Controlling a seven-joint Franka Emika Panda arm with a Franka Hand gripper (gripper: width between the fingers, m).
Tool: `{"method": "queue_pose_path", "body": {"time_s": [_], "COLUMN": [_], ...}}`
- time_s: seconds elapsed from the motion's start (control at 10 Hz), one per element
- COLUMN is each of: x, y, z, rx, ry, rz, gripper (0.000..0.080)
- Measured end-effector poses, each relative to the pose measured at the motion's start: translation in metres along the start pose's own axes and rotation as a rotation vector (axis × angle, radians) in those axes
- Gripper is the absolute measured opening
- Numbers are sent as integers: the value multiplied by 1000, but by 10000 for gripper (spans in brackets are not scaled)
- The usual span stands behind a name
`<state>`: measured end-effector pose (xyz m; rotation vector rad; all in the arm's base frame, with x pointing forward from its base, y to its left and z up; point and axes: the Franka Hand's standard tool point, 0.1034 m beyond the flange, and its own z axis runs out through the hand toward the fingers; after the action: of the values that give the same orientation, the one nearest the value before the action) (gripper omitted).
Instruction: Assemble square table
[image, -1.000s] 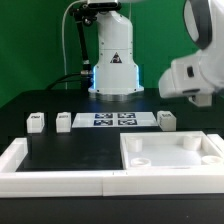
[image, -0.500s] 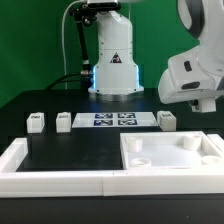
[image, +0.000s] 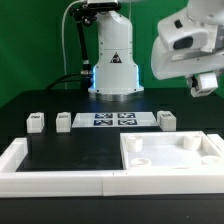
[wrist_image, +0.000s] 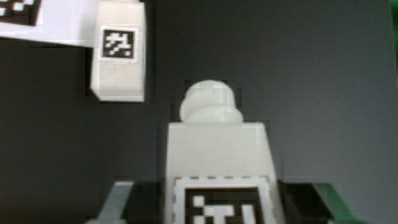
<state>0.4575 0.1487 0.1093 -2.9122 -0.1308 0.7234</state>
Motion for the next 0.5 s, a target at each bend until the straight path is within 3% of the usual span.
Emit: {"method": "queue_pose_path", "body": {"time_s": [0.3,0.4,0.5], "x": [10,19,31], "y": [5,11,13], "z": [-1,4,-3], "rx": [-18,-24,-27], "ry": [238,308,393], "rz": [-17,-37,-49], "gripper": [288,288,288]}}
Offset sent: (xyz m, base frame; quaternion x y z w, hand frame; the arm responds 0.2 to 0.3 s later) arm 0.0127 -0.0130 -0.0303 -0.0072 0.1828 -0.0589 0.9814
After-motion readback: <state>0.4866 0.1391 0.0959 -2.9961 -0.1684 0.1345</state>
